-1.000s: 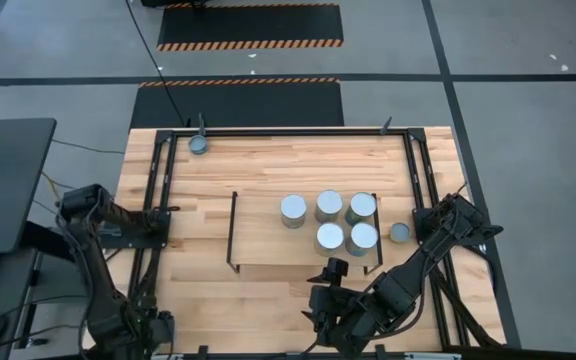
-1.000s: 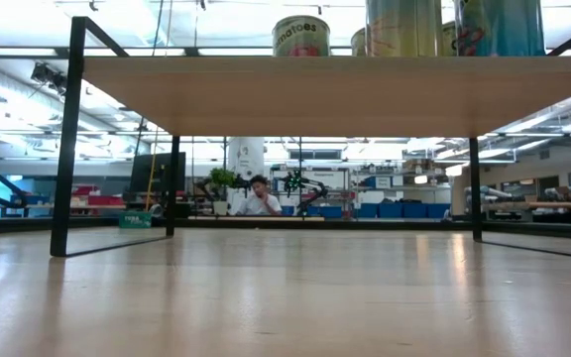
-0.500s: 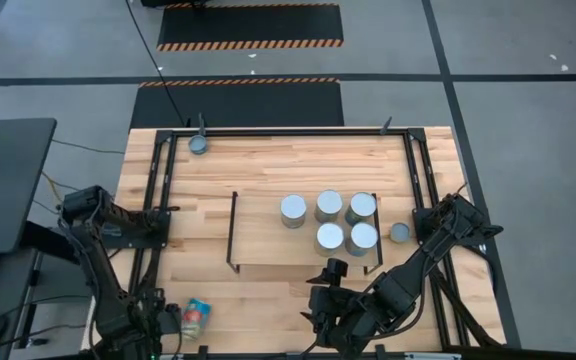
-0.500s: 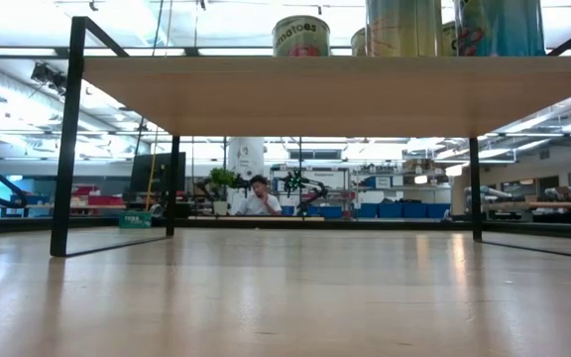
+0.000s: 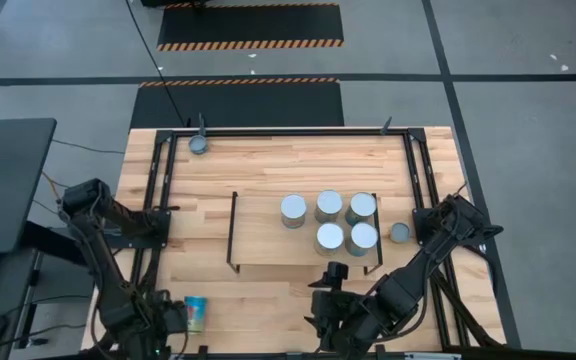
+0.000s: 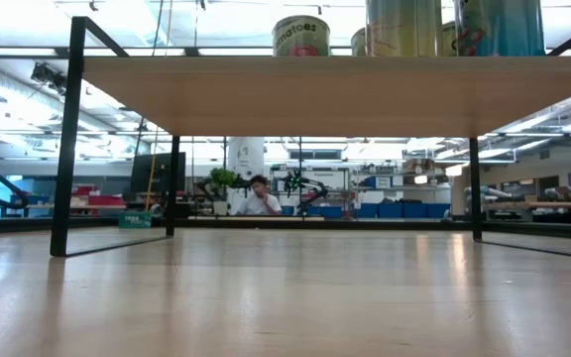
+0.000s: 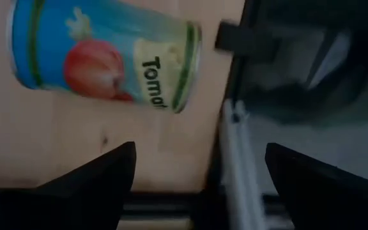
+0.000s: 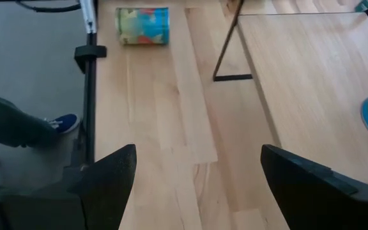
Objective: Pick and place cans onto a shelf
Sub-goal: Put the canned tomatoes on the shelf aligned with the other canned tomatoes
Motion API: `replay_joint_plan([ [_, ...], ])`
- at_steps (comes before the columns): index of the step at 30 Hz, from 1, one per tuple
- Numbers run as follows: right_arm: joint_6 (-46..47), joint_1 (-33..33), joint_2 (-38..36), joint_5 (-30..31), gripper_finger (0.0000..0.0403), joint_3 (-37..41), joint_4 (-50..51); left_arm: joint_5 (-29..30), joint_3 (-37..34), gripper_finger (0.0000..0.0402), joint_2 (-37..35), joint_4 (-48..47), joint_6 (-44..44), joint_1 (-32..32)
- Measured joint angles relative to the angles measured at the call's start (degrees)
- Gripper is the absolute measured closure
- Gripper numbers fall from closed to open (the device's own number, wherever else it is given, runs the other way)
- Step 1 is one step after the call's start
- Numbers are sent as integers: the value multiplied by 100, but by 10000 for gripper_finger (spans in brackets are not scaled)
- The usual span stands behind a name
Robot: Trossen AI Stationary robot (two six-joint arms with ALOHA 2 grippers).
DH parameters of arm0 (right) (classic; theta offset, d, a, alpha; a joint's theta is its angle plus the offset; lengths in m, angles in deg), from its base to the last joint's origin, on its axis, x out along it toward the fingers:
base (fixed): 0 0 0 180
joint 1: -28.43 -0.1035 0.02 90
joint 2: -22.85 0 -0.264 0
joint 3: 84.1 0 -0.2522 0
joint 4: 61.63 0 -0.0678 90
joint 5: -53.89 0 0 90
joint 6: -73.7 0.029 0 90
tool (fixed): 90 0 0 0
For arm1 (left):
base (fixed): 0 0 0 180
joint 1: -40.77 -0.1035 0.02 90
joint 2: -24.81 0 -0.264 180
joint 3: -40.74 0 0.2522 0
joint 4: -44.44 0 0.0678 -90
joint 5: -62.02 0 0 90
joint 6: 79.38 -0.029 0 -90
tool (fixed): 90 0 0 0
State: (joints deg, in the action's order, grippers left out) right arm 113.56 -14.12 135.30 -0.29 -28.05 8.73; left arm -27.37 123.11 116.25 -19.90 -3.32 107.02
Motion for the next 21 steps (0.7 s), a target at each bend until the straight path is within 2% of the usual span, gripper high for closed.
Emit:
replay_joint_plan([
  [5, -57, -131, 0, -3, 60, 0, -2, -644, -1, 49, 0, -742, -1444, -510],
  [9, -62, -137, 0, -1, 60, 0, -2, -712, -1, 49, 0, -1177, -3182, -842],
  [16, 58, 84, 0, 59, 60, 0, 17, 7, -1, 49, 0, -1309, -6829, -991],
  [21, 58, 154, 0, 57, 60, -2, 95, 189, 4, 49, 64, -507, -8420, -857],
])
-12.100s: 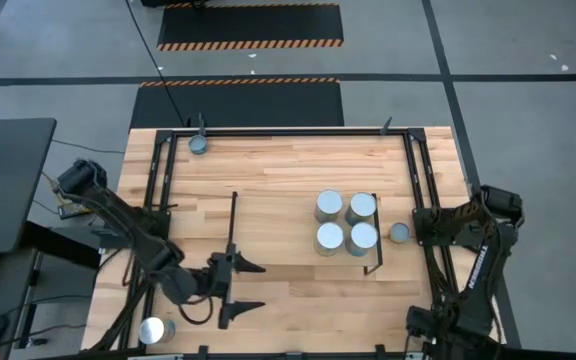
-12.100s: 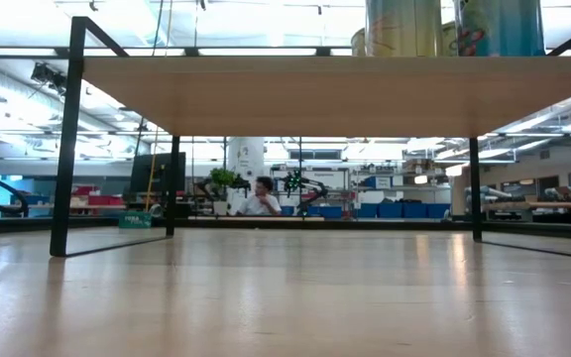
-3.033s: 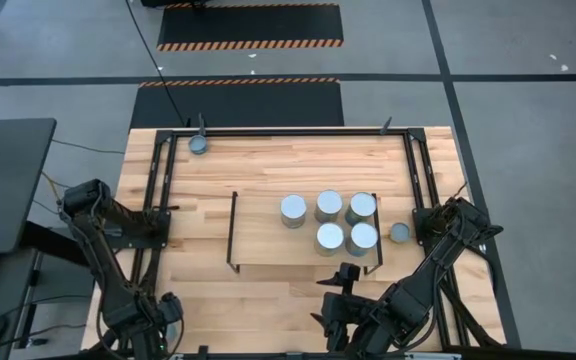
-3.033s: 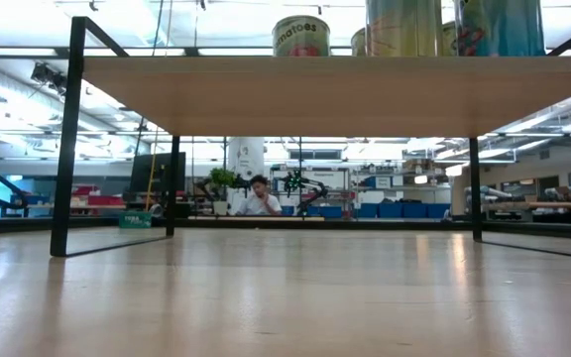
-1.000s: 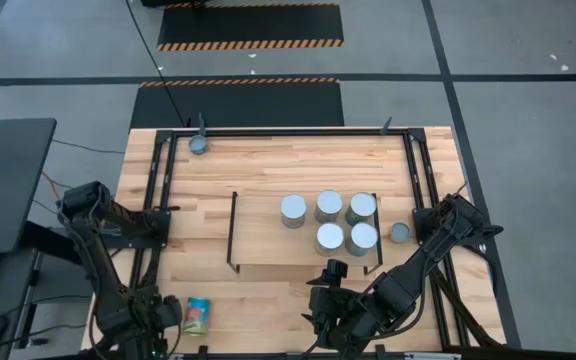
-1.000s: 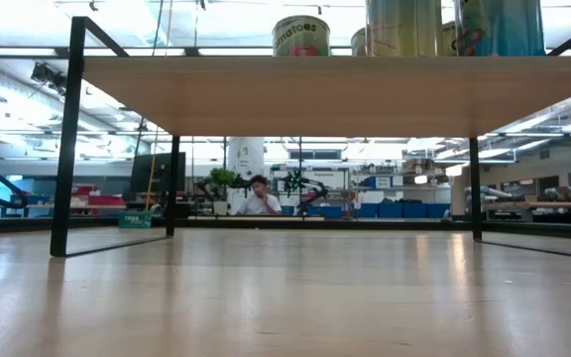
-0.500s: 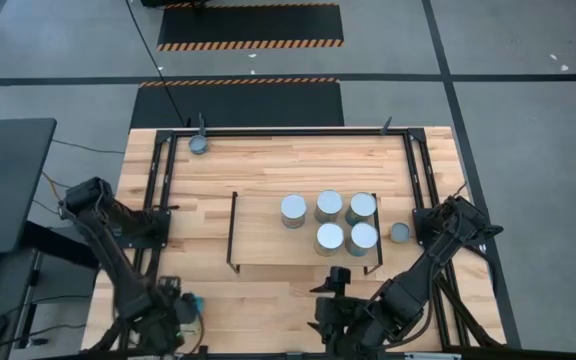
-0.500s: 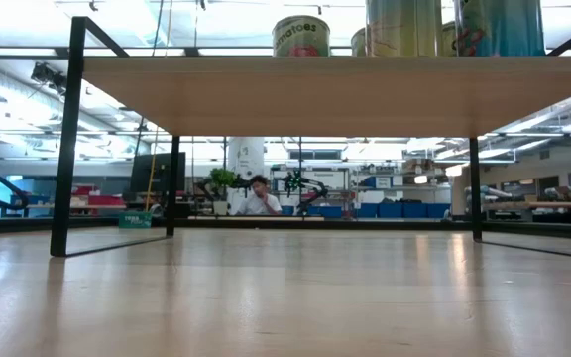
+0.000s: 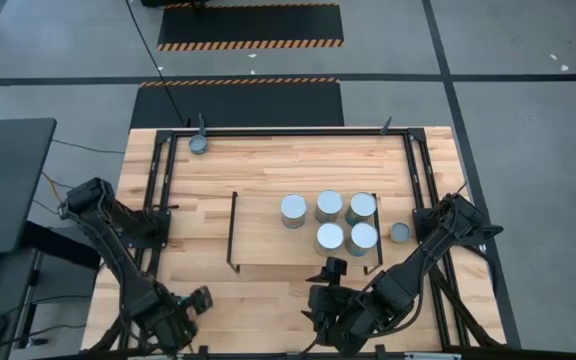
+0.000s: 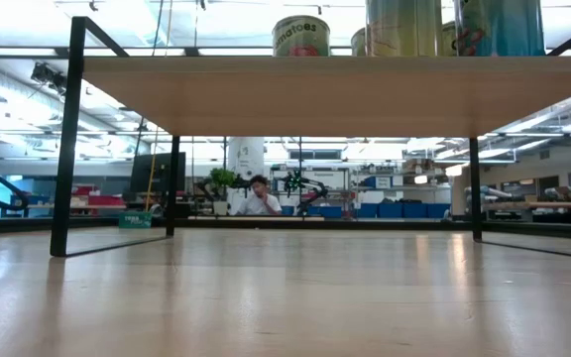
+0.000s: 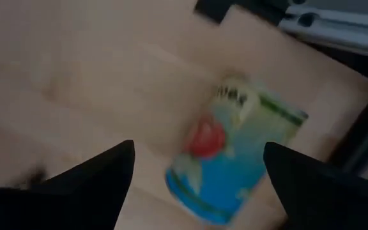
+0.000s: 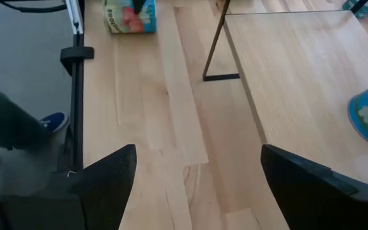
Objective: Pick and place cans onto a shelf
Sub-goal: Put the canned tomatoes on the shelf aligned with the other canned tomatoes
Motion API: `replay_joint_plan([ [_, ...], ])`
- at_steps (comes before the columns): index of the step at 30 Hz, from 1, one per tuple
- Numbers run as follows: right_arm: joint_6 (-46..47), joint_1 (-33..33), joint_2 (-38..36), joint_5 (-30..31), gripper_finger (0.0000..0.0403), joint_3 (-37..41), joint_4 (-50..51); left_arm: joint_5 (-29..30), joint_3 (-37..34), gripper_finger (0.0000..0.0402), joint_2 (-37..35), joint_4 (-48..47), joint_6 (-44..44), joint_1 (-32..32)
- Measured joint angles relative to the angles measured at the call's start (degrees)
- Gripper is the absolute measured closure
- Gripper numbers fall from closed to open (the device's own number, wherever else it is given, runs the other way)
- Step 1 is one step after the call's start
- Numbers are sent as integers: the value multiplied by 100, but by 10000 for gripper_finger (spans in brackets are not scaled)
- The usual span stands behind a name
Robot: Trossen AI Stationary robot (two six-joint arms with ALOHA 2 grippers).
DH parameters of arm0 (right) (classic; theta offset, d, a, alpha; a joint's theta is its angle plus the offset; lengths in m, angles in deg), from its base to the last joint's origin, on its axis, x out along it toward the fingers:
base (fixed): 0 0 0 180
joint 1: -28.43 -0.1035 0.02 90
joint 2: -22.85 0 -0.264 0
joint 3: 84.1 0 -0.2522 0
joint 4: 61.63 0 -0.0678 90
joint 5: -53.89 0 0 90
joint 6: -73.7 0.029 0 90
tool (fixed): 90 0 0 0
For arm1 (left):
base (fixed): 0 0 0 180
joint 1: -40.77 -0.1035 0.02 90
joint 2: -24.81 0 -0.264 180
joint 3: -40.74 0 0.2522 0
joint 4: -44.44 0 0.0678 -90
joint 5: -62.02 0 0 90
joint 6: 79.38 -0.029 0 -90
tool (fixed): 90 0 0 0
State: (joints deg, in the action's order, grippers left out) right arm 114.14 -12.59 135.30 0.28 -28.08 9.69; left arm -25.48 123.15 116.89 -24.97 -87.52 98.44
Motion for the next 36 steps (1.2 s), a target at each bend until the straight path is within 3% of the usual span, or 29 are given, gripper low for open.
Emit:
replay_joint_plan([
  [3, -42, 0, 0, 2, 60, 0, 3, 186, 4, 49, 205, 202, -613, 98],
  [8, -12, -53, 0, 2, 60, 0, 5, -97, 63, 49, 505, 62, -620, 217],
  [12, -13, -128, 0, 19, 60, 0, 4, 158, 338, 49, 645, -205, -688, 375],
  [18, 47, -127, 0, 203, 60, 0, -6, 651, 455, 49, 640, -492, -294, 387],
  [25, 108, -120, 0, 167, 60, 0, -10, -45, 450, 49, 629, -809, 875, 319],
  [36, 0, -79, -2, 155, 60, 0, -30, 288, 365, 49, 936, -299, -187, 232],
])
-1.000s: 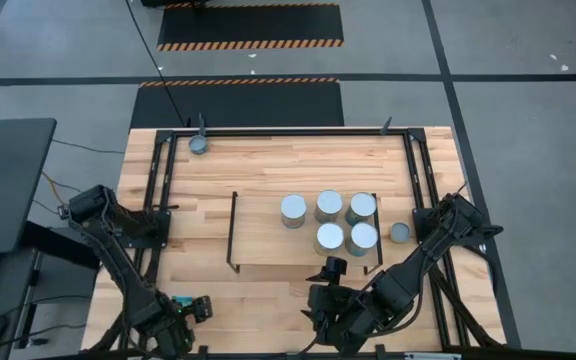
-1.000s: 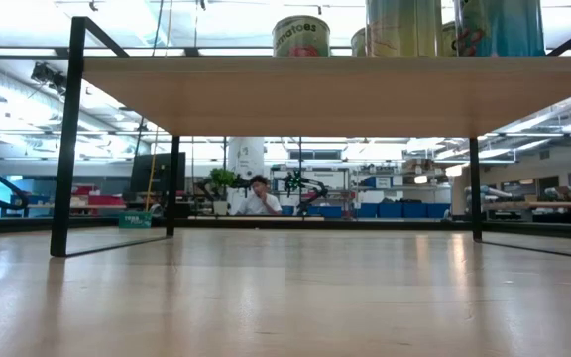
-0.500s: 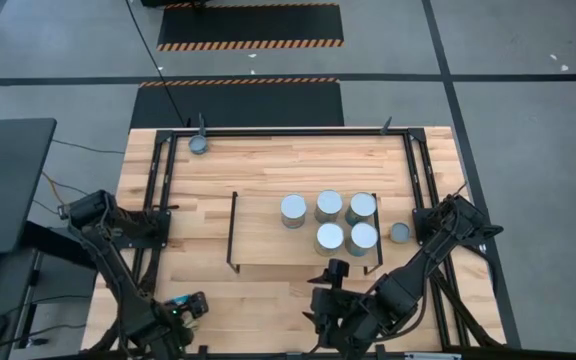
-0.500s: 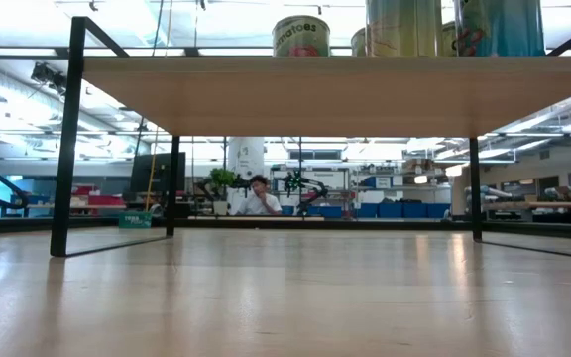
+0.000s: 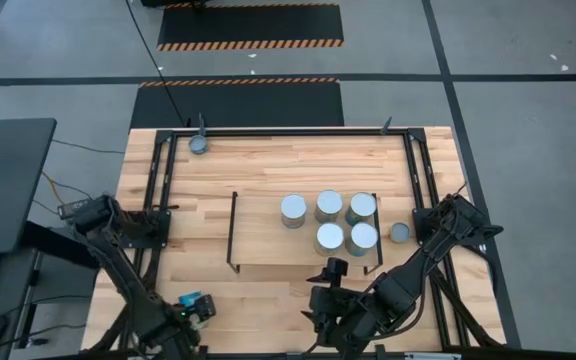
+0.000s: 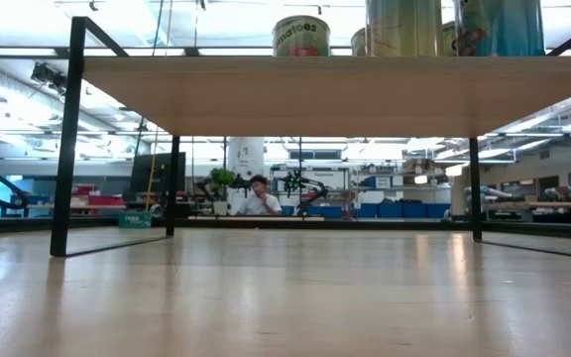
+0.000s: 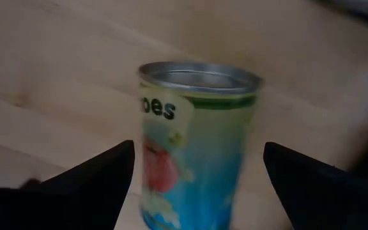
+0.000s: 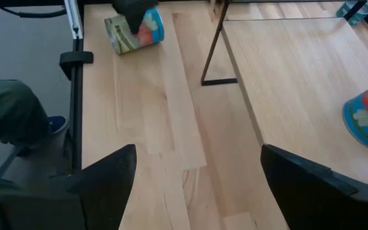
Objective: Pick and place cans onto a shelf
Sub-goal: Put the canned tomatoes on the shelf aligned with the other canned tomatoes
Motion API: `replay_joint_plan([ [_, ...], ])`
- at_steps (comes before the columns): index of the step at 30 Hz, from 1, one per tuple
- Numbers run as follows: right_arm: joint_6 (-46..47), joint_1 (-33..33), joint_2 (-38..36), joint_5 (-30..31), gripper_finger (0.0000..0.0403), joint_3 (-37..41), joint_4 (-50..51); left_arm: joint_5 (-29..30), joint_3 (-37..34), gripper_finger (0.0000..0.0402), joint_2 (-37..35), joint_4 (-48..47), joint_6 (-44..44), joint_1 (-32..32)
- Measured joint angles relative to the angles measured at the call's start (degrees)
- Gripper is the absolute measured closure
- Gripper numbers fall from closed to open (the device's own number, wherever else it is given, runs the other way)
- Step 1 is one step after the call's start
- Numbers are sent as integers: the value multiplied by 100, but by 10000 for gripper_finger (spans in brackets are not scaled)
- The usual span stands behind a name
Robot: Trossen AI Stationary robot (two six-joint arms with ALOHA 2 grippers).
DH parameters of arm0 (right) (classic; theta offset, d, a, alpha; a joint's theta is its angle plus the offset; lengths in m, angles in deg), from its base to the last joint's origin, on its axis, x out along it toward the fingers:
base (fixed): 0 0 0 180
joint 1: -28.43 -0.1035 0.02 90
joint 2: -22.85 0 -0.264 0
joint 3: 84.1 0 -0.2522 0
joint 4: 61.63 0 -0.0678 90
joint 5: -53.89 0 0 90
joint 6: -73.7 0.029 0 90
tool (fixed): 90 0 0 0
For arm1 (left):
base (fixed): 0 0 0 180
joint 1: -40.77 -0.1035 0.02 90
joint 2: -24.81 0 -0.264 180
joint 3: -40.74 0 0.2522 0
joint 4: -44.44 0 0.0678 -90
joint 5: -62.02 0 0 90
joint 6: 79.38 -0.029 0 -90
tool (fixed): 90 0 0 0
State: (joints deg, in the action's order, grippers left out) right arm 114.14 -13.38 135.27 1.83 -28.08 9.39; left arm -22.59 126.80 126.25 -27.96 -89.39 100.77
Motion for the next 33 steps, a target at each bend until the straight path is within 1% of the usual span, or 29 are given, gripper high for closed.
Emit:
replay_joint_plan([
  [4, -13, -6, 0, -3, 60, 0, 0, 275, -4, 49, 166, 153, -371, -74],
  [9, -13, -4, 1, -4, 60, 0, 0, 297, -4, 49, 201, 441, -598, -140],
  [18, -6, -45, 0, -4, 60, 0, -24, 228, -425, 51, 283, 1336, -419, -286],
  [25, -6, -50, 0, -6, 60, 0, -33, 294, -520, 91, 353, 1675, -417, -283],
  [29, 1, -50, 0, -4, 60, 0, -37, 722, -472, 92, 347, 1671, -109, -248],
  [31, 56, -52, 0, -7, 60, 0, -39, 967, -379, 92, 250, 1668, 303, -248],
  [33, 130, -67, 0, -7, 60, 0, -39, 1317, -273, 92, -9, 1576, 770, -250],
])
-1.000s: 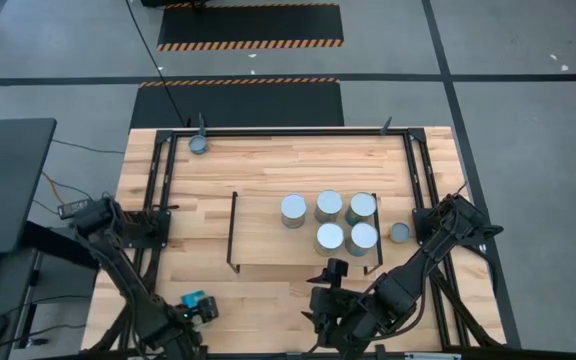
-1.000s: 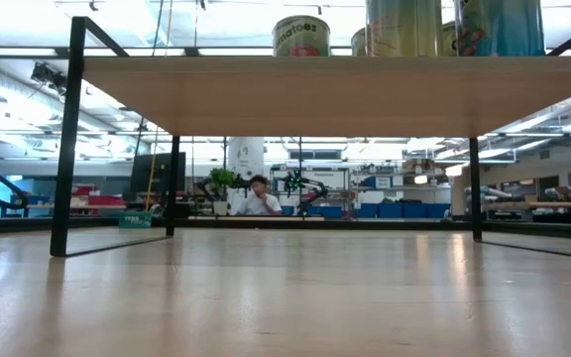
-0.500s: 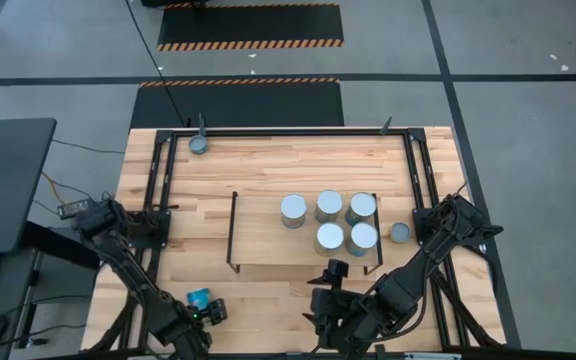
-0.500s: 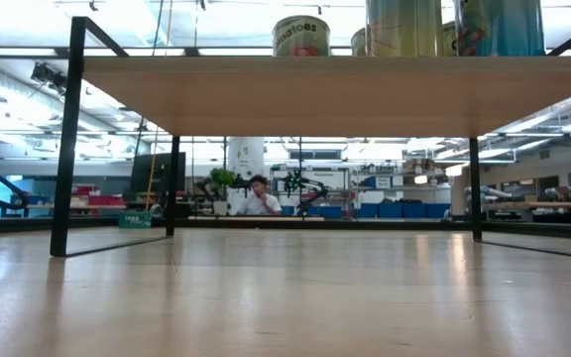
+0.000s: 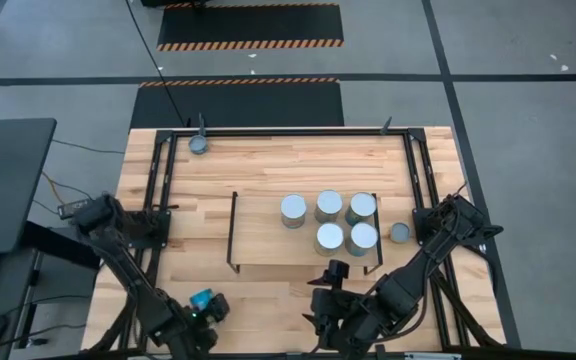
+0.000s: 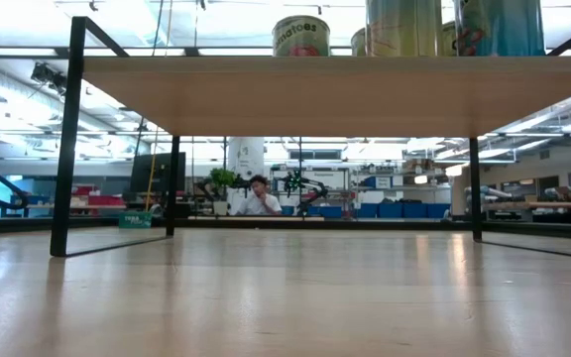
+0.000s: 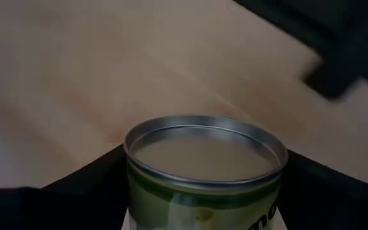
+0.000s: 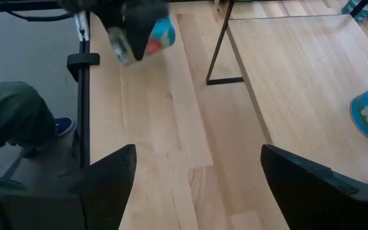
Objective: Pick and place cans onto a shelf
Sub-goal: Put the canned tomatoes on the shelf aligned with the other canned tomatoes
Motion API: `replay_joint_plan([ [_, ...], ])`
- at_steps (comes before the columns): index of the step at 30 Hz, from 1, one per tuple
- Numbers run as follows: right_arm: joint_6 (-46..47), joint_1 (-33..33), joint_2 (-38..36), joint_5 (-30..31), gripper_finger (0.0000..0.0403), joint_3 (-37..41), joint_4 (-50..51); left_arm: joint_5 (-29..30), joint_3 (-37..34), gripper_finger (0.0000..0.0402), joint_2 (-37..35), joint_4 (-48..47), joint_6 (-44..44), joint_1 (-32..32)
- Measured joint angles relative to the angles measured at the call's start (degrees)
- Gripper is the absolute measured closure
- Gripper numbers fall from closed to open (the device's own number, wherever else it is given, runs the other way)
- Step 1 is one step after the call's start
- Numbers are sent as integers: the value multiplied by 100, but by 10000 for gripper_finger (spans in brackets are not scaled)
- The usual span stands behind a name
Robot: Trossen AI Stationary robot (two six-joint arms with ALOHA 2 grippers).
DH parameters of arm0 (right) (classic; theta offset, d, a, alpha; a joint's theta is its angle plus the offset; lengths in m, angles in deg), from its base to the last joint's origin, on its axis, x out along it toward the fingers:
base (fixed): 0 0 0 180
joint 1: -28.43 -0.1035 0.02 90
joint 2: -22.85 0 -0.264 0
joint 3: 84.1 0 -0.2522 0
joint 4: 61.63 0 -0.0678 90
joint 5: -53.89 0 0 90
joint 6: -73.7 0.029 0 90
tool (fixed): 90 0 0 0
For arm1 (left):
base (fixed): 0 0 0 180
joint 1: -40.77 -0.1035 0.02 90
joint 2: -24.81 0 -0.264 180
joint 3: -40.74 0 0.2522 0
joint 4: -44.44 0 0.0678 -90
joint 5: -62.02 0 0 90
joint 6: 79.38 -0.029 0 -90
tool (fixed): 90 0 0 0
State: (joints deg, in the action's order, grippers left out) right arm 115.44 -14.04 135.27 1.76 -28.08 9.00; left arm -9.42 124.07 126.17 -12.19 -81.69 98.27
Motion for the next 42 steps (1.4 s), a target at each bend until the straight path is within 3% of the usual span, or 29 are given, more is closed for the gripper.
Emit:
replay_joint_plan([
  [5, 2, -20, 0, 4, 60, 0, -4, 1132, 418, 92, -969, -26, 1188, 0],
  [10, -300, 47, 0, 391, 60, 0, -111, 3326, 533, 92, -1896, 691, 1643, -82],
  [13, -626, 91, 0, 492, 60, -30, -266, 4166, 531, 92, -2146, 1098, 1931, -306],
  [18, -1612, 66, -66, 486, 60, -346, -406, 4365, 500, 79, -2041, 1815, 2228, -780],
  [24, -2537, 48, -465, 310, 60, -404, -559, 4789, 500, 89, -1364, 2956, 2472, -1488],
  [30, -2802, 47, -534, 301, 60, -404, -567, 5109, 496, 84, -494, 3730, 3430, -1916],
  [39, -2829, -87, -505, 402, 60, -404, -535, 6603, 496, 85, 471, 5283, 3128, -1999],
  [42, -2811, -148, -505, 370, 60, -404, -486, 6789, 496, 85, 648, 5521, 3295, -2116],
])
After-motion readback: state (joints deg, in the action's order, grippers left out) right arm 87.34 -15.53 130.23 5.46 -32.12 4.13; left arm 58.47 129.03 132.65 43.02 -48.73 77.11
